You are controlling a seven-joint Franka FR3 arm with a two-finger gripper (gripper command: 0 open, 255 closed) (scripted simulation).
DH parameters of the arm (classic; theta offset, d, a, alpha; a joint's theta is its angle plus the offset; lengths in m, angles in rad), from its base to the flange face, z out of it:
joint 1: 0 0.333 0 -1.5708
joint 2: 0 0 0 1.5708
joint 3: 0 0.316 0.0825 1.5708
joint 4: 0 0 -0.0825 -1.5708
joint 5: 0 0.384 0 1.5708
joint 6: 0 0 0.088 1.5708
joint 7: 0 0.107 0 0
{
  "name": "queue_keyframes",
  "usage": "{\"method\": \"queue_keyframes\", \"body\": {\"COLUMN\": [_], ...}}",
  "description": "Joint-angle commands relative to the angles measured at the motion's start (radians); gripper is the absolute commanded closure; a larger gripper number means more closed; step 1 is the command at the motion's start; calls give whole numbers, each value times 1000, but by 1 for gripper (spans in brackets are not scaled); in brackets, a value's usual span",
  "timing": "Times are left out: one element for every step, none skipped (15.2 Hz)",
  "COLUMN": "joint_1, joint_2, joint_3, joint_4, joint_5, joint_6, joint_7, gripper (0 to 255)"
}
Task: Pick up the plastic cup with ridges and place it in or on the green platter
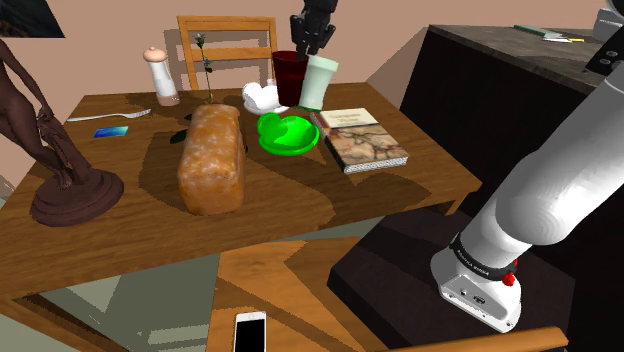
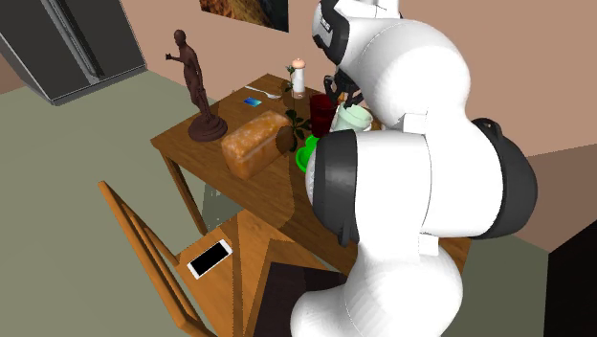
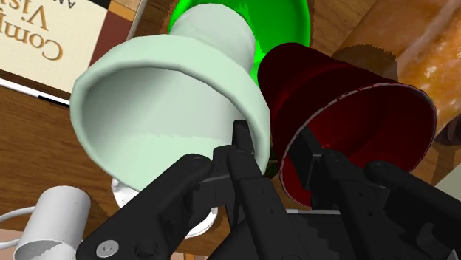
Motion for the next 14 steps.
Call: {"method": "queue_keyframes", "body": {"joint_1": [-1, 0, 0, 0, 0, 1, 1, 1, 1, 2, 2, 2, 3, 3], "joint_2": [-1, -1, -1, -1, -1, 0, 1, 2, 3, 5, 6, 8, 11, 11], "joint_3": [-1, 0, 0, 0, 0, 1, 1, 1, 1, 2, 2, 2, 3, 3], "joint_4": [-27, -41, -54, -67, -80, -93, -106, -118, -130, -141, -153, -164, -179, -180], "joint_5": [2, 3, 3, 4, 5, 6, 7, 8, 9, 10, 11, 12, 14, 14], "joint_6": [27, 40, 54, 67, 80, 93, 106, 119, 132, 145, 158, 171, 189, 189], "joint_7": [-7, -9, -11, -14, -16, -18, -20, -23, -25, -27, -30, -32, -35, -35], "gripper": [255, 255, 255, 255, 255, 255, 255, 255, 255, 255, 255, 255, 255, 255]}}
